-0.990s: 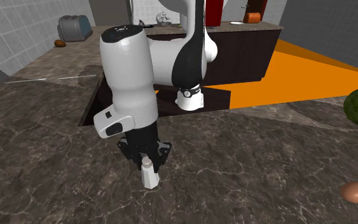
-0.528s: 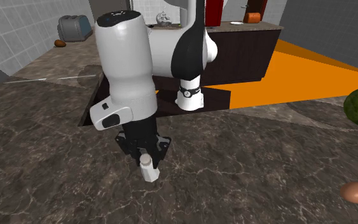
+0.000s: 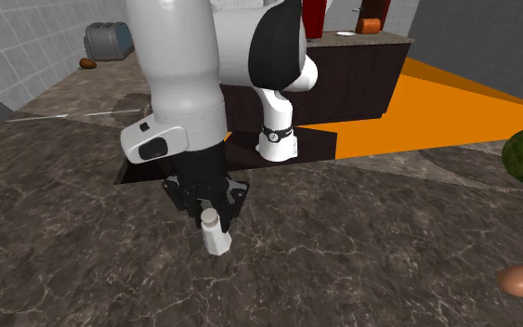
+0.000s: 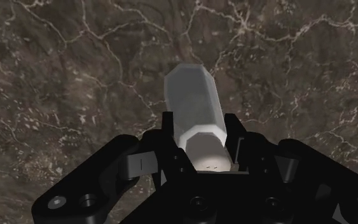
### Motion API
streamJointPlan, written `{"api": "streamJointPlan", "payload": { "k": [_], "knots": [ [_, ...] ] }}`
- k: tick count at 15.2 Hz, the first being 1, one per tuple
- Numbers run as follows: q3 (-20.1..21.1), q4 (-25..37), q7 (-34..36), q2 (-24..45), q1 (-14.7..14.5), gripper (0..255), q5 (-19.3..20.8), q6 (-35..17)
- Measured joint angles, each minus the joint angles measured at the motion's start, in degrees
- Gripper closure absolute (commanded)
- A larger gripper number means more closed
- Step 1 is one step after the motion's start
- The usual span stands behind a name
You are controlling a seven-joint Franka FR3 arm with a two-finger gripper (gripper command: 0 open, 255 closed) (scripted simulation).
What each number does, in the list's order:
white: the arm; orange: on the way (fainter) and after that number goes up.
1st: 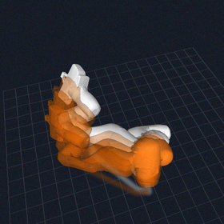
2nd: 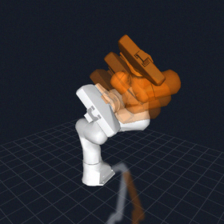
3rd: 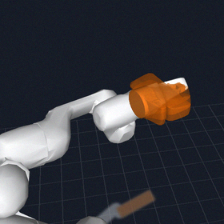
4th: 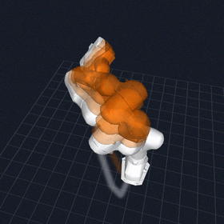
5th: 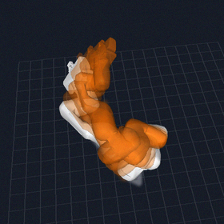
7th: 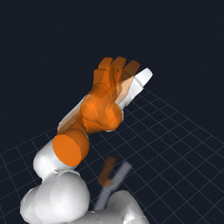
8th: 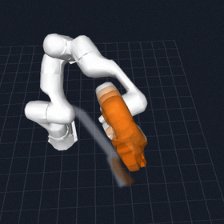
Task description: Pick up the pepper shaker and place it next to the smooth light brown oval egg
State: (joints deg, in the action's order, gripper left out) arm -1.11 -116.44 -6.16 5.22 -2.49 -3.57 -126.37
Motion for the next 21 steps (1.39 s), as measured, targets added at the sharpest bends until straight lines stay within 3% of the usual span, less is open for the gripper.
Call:
{"api": "streamJointPlan", "payload": {
  "k": [21],
  "knots": [
    [-0.06,11.60,0.99,-4.05,0.02,255,0.58,15.61]
  ]
}}
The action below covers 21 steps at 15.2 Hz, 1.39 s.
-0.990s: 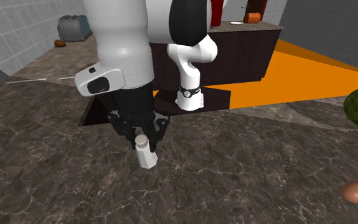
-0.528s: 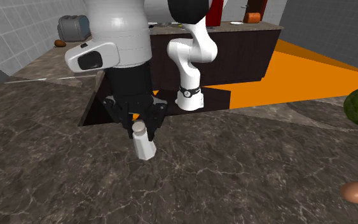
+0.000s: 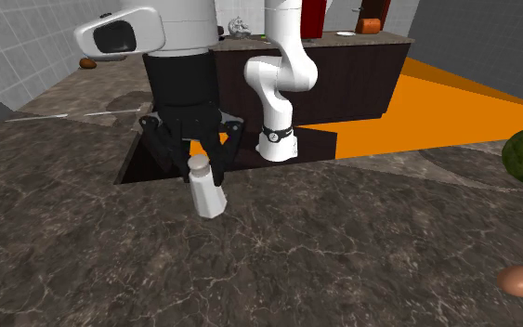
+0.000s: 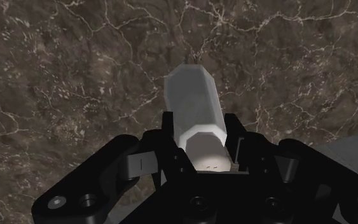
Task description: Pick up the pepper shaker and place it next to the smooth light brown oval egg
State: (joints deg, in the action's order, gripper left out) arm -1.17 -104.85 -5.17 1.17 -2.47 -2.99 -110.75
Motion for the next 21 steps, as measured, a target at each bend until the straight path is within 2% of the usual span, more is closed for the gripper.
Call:
{"api": "streamJointPlan", "payload": {
  "k": [3,12,21],
  "knots": [
    [0.75,0.37,1.61,-0.55,-0.79,255,0.18,0.85],
    [6.75,-3.65,13.48,-3.79,-6.53,255,0.96,-0.36],
    [13.03,-2.48,25.81,-2.88,-12.17,255,2.10,-0.34]
  ]
}}
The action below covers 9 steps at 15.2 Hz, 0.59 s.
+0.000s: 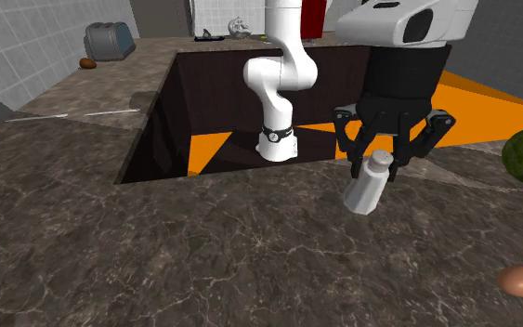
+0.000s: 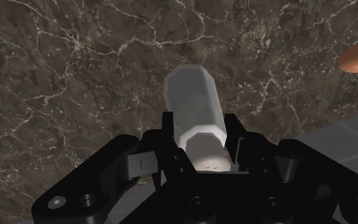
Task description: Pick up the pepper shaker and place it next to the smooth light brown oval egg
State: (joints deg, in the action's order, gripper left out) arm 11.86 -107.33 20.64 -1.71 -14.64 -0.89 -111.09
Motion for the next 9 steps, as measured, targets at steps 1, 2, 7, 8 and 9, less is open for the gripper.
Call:
{"api": "streamJointPlan", "payload": {
  "k": [1,2,7,8,9],
  "knots": [
    [0.63,0.14,1.24,0.20,-0.58,255,0.15,-0.08],
    [1.46,0.68,2.88,0.66,-1.36,255,0.42,0.00],
    [4.74,5.90,10.10,4.86,-4.79,255,2.28,1.23],
    [5.44,6.35,11.71,5.44,-5.61,255,2.66,1.14],
    [6.02,7.42,13.12,6.41,-6.35,255,3.15,1.31]
  ]
}}
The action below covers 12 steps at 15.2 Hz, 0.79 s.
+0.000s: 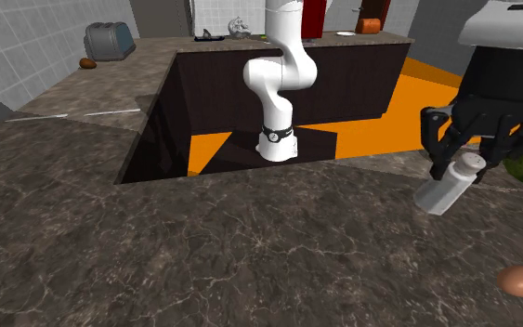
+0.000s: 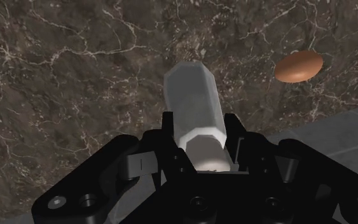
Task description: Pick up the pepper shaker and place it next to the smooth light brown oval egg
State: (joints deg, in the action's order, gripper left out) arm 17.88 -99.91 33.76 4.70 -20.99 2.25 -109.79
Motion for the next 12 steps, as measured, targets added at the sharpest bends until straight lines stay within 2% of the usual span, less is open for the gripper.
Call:
{"api": "streamJointPlan", "payload": {
  "k": [9,11,12],
  "knots": [
    [4.37,12.96,12.95,10.46,-8.27,255,5.49,3.69],
    [4.78,17.51,15.10,13.71,-10.27,255,6.96,5.33],
    [4.86,16.76,15.50,13.66,-10.44,255,7.02,4.67]
  ]
}}
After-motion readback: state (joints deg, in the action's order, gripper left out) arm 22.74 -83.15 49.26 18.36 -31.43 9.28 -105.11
